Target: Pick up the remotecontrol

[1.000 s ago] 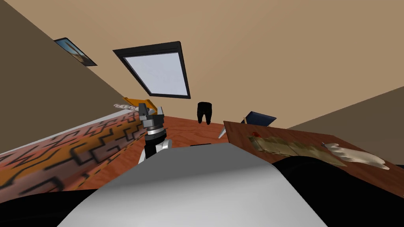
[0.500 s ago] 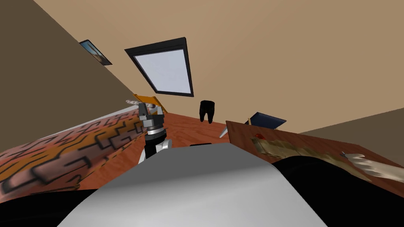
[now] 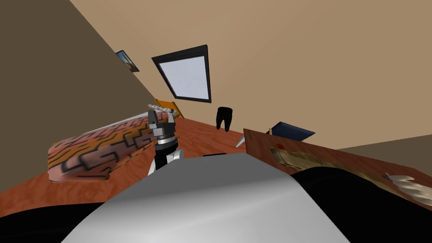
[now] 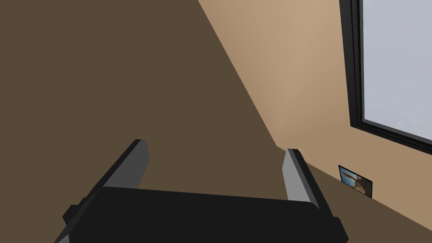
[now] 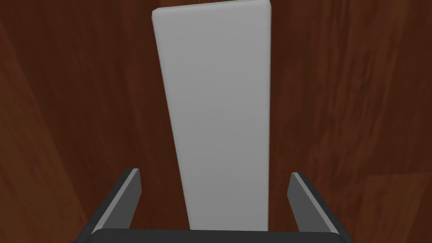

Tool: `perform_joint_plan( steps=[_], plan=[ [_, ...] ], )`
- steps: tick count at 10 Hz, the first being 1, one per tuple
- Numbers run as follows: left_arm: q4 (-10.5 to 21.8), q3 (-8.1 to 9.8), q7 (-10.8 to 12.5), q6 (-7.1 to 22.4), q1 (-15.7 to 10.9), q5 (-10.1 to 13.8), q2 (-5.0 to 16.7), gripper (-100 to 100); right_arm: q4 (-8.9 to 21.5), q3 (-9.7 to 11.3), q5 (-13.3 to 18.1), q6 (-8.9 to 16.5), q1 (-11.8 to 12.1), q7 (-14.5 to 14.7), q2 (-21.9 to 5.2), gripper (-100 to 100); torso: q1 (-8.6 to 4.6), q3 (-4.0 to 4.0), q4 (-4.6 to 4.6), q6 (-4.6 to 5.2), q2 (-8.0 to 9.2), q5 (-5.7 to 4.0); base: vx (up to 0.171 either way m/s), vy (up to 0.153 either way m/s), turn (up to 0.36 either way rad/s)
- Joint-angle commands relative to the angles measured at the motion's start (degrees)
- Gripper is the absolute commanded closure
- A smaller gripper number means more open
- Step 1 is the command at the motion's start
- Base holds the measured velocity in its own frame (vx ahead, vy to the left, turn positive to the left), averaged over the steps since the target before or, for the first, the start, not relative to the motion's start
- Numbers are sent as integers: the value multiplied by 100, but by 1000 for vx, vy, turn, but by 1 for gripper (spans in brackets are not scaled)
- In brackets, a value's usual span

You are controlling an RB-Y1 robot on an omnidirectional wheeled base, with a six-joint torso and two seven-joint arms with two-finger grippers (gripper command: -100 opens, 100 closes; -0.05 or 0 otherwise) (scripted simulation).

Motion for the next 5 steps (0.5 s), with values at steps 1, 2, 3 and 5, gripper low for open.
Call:
perform_joint_plan(
  steps=[1, 2, 3, 5],
  plan=[
    [0, 0, 0, 0, 0, 0, 0, 0, -40, 105, 43, 101, -106, -282, 23, -100, 0, 0, 0, 0, 0, 0, -100, 14, 196],
    [0, 0, 0, 0, 0, 0, 0, 0, -62, 170, 70, 155, -172, -445, 36, -100, 3, 1, 0, 0, 2, 0, -133, -2, 217],
    [0, 0, 0, 0, 0, 0, 0, 0, -15, 135, 56, 95, -148, -323, 40, -100, -2, 6, 2, 0, 12, 0, -62, -8, 42],
    [0, 0, 0, 0, 1, 0, 0, 0, -30, 140, 58, 100, -157, -356, 46, 100, -8, -11, -6, 6, -19, -1, -6, 2, 3]
  ],
)
